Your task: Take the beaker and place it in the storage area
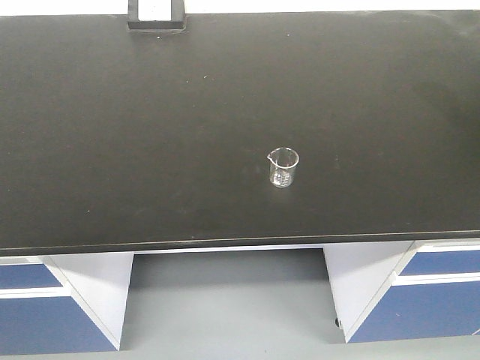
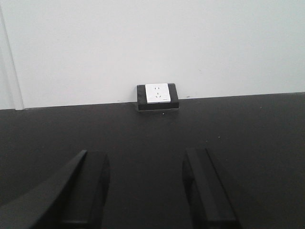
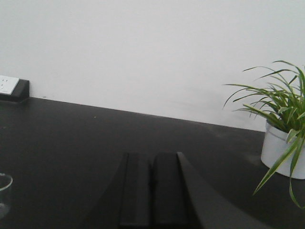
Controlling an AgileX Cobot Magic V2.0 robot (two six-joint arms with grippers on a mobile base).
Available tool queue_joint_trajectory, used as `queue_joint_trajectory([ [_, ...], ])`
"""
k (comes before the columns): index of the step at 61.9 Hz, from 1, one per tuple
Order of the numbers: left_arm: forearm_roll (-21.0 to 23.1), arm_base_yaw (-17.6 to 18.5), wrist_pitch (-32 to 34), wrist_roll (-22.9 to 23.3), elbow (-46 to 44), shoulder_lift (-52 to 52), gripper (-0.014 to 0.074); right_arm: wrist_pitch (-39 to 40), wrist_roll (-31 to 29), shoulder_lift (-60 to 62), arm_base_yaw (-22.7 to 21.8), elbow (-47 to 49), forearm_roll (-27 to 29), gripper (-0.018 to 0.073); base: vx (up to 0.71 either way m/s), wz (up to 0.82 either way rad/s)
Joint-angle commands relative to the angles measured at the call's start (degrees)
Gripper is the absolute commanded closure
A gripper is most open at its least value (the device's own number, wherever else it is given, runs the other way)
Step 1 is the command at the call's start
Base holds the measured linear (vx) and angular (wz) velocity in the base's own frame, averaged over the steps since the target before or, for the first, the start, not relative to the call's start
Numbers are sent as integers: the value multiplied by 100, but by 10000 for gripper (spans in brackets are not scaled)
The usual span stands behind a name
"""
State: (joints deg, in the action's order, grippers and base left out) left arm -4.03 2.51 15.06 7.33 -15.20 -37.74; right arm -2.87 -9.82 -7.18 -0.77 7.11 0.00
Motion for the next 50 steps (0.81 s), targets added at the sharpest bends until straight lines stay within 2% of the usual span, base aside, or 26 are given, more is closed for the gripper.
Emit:
queue_joint_trajectory([
  [1, 35, 24, 448, 40, -185, -7, 118, 493, 3, 369, 11, -300, 50, 573, 0, 0],
  [10, 35, 24, 453, 40, -185, -7, 118, 570, 624, 864, 37, -941, 45, 570, 0, 0],
  [16, 35, 24, 449, 40, -185, -2, 118, 287, 1044, 830, 38, -940, 0, 570, 0, 0],
  [25, 35, 24, 434, 40, -185, -7, 118, 44, 1072, 830, 38, -940, 45, 567, 0, 0],
  [50, 35, 24, 429, 40, -185, -7, 118, 44, 1072, 830, 31, -940, 45, 567, 0, 0],
])
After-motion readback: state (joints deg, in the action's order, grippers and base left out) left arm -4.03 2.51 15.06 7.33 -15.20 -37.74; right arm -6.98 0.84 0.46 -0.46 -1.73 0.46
